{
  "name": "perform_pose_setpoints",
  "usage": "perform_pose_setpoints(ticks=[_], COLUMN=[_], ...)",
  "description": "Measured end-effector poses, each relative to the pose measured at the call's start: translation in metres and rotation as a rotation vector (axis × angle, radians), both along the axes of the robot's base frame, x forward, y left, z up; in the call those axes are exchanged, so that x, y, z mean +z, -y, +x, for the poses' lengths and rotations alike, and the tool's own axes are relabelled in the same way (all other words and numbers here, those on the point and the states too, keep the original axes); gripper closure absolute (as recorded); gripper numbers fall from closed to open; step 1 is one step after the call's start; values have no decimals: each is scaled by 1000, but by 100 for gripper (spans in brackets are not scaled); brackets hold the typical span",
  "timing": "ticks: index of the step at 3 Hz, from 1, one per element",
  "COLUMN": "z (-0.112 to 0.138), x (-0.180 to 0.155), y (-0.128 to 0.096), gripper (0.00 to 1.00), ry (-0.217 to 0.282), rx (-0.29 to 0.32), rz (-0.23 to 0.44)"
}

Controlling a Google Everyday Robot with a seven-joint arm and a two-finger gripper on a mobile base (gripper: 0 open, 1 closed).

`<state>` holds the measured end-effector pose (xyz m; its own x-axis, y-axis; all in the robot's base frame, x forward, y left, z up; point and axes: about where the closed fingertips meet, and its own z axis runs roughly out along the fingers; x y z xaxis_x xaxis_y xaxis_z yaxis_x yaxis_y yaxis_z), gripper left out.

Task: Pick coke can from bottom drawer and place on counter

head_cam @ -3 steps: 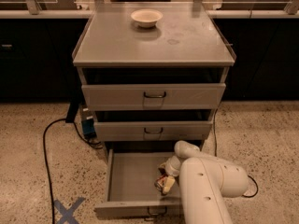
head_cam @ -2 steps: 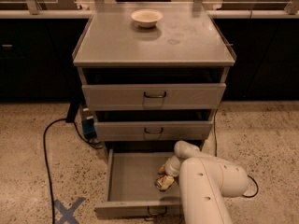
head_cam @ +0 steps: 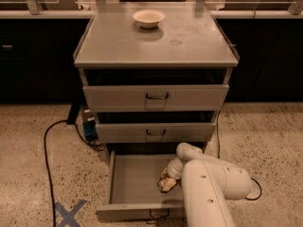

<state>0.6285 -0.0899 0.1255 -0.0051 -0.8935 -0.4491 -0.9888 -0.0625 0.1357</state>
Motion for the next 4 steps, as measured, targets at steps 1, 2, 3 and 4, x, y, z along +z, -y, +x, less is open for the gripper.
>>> perform_pose_setpoints(ticks=[1, 2, 3, 4], z=[-3, 9, 23, 16], x=[0, 36, 115, 194], y=[-2, 3, 4, -2], gripper=[100, 100, 100, 100], ry=[-4, 64, 179, 270], rx=[-3, -33, -70, -77], rz=[1, 23, 80, 139])
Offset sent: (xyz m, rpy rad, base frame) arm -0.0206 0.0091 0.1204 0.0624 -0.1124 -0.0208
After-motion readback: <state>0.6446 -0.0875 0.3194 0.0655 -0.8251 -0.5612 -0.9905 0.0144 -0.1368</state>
